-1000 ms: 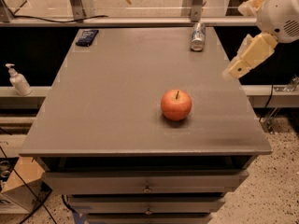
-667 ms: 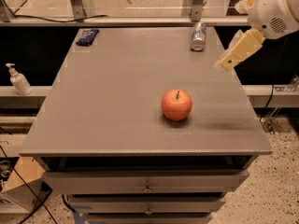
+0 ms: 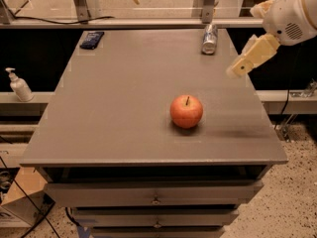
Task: Move redbull can near rxbar blueberry
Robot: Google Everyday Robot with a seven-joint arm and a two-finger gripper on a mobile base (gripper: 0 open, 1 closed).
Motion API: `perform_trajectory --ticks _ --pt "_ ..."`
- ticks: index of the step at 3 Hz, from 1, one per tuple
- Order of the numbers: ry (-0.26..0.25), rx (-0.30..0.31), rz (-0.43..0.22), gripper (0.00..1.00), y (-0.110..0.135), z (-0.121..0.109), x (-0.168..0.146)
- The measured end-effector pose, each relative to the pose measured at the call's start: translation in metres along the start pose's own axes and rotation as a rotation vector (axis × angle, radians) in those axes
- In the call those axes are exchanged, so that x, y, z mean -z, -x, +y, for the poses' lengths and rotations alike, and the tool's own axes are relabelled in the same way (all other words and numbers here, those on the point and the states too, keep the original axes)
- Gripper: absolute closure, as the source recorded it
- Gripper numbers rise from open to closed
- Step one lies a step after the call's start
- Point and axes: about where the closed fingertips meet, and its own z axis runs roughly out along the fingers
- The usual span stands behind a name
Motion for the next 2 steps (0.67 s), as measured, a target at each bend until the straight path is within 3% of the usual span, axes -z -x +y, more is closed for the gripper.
perform_trajectory --ticks 1,2 --pt "-0.046 -0.056 -0.055 0.0 -0.002 -0.009 -0.015" --pt "-0.136 -0.128 -0.156 0.0 0.003 -0.048 -0.04"
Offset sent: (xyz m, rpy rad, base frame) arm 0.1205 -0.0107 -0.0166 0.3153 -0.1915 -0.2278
